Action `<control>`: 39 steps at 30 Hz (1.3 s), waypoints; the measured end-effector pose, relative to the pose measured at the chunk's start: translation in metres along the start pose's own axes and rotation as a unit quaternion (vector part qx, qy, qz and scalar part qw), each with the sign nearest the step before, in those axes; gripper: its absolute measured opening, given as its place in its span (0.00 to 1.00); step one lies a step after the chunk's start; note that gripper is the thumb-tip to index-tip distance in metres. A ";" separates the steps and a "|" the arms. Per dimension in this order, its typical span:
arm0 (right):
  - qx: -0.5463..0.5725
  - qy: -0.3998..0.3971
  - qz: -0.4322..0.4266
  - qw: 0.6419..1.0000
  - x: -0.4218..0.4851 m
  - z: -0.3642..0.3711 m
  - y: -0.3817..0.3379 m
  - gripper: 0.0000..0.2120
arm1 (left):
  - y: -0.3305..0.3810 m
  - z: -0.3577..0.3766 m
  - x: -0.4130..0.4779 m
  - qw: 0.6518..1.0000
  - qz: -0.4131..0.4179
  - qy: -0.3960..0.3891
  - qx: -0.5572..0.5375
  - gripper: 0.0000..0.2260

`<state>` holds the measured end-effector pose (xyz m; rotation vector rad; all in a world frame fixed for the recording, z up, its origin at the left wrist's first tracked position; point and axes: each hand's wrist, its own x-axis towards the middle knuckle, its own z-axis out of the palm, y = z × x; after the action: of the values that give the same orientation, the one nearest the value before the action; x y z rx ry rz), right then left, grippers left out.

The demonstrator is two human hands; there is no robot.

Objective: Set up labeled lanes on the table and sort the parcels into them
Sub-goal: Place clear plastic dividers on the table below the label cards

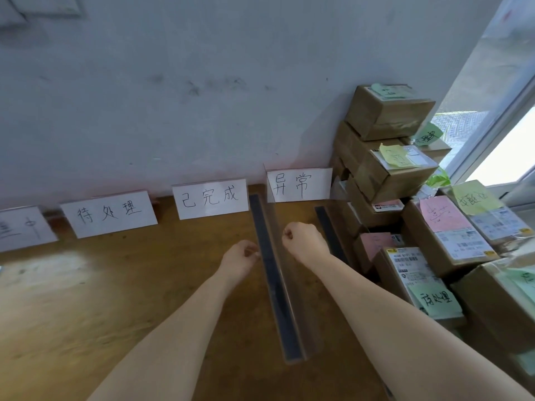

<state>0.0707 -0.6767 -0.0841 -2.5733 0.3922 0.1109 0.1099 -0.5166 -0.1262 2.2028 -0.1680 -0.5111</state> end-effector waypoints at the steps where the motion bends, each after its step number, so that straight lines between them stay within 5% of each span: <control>1: 0.002 0.005 0.000 1.000 0.000 -0.001 0.001 0.08 | -0.001 0.000 0.000 1.000 -0.001 0.000 0.002 0.10; 39: -0.089 -0.002 -0.052 0.995 -0.018 -0.075 0.036 0.14 | 0.079 0.009 -0.029 0.996 0.066 0.039 0.046 0.10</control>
<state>0.0430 -0.7407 -0.0351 -2.7628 0.2562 0.1190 0.0846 -0.5644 -0.0617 2.2788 -0.2996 -0.3496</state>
